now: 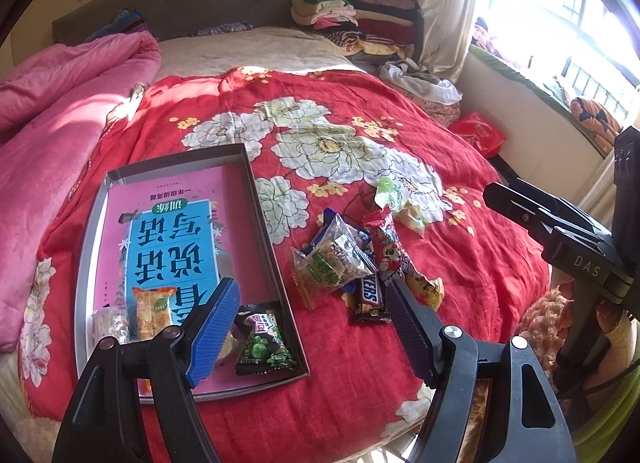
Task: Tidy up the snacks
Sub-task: 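Move the left tool to a green-label cracker bag while the right moves to the yellow stick snack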
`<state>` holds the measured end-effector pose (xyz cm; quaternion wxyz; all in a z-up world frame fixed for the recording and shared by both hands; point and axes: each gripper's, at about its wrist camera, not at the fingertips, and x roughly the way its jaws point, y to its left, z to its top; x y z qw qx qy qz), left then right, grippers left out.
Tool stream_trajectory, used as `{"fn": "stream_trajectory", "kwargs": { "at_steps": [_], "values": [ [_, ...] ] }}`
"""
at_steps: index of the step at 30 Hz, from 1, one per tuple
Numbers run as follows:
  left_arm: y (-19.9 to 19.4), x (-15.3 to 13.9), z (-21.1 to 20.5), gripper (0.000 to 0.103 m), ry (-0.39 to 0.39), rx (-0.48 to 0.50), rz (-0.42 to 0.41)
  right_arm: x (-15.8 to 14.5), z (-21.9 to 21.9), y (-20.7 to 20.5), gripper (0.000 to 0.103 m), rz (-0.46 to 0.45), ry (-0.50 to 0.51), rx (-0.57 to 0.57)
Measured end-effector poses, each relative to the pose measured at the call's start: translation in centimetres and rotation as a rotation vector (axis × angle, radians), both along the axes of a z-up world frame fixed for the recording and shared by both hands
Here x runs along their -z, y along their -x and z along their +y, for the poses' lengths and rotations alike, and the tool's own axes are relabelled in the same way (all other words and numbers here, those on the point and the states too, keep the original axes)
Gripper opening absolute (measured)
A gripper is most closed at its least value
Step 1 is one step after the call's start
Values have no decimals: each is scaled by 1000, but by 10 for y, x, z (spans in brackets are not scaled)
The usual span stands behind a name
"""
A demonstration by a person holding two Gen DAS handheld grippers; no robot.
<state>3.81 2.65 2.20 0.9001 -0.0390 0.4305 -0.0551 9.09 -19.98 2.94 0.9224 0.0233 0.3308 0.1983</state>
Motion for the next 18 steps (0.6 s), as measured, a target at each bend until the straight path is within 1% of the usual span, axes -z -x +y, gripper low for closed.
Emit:
{"fn": "stream_trajectory", "kwargs": {
  "at_steps": [8, 18],
  "values": [
    [-8, 7, -6, 77, -8, 23, 19, 9, 0, -6, 76, 35, 11, -9],
    [-20, 22, -22, 77, -36, 81, 59, 22, 5, -9, 76, 76, 41, -46]
  ]
}}
